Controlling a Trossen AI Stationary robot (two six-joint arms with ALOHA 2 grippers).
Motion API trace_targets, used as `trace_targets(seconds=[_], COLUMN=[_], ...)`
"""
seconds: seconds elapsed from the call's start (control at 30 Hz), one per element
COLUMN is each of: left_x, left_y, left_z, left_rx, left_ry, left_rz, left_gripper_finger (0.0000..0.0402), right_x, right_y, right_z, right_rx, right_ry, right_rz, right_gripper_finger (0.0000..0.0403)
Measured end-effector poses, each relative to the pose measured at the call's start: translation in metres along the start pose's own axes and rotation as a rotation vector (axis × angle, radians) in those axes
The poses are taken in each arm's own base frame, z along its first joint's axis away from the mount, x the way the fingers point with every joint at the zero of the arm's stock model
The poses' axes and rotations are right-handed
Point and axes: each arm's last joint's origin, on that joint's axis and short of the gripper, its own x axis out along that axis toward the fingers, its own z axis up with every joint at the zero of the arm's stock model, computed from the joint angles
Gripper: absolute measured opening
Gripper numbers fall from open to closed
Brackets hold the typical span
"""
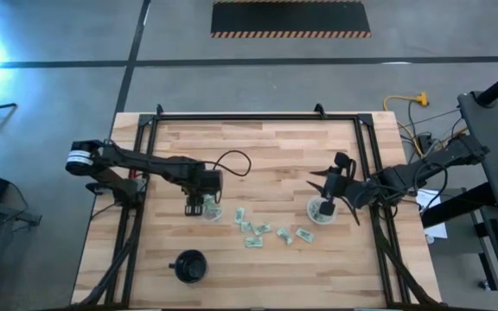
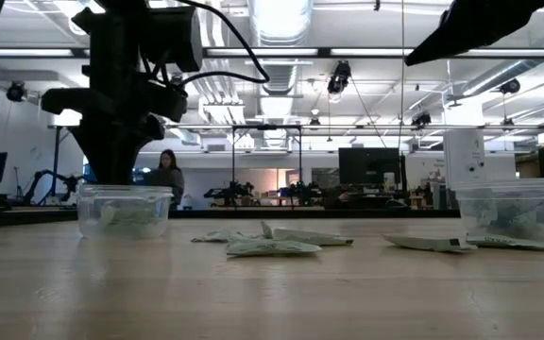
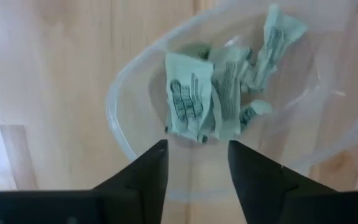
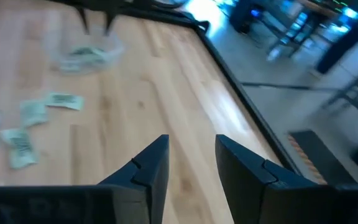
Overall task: Pick and place Stevia / Truvia into bins
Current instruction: Put the stevia packet into the round transparent container
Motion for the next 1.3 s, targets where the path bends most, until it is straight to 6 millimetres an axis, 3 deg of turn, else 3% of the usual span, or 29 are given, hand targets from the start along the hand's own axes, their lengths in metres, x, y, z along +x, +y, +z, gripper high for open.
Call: trace_targets(seconds=[0.23,0.5,0.7,0.83,1.03,1.3], left_x=[-0.02,-0.058,-0.07,-0.066,-0.064,-0.064], left_y=[-0.002,-0.014,-0.021,-0.021,-0.02,-0.02], left_z=[-0.009,-0.007,-0.002,0.001,0.0,-0.001], left_rx=[-0.054,-0.005,0.053,0.07,0.101,0.113], left_ry=[-0.062,-0.473,-0.713,-0.799,-0.779,-0.778], left_rz=[-0.012,-0.026,0.065,0.142,0.2,0.205], left_gripper_finger=[0.017,0.017,0.017,0.017,0.017,0.017], right_x=[0.007,0.034,0.052,0.066,0.087,0.102], right_y=[0.013,0.048,0.073,0.088,0.109,0.124], right_z=[0.001,0.003,0.016,0.014,0.01,0.023], right_rx=[-0.003,-0.041,0.002,0.045,0.142,0.276], right_ry=[-0.087,0.004,0.095,0.217,0.448,0.652], right_rz=[0.207,0.425,0.58,0.575,0.515,0.387], right_gripper_finger=[0.0125,0.0113,0.0109,0.0109,0.0111,0.0163])
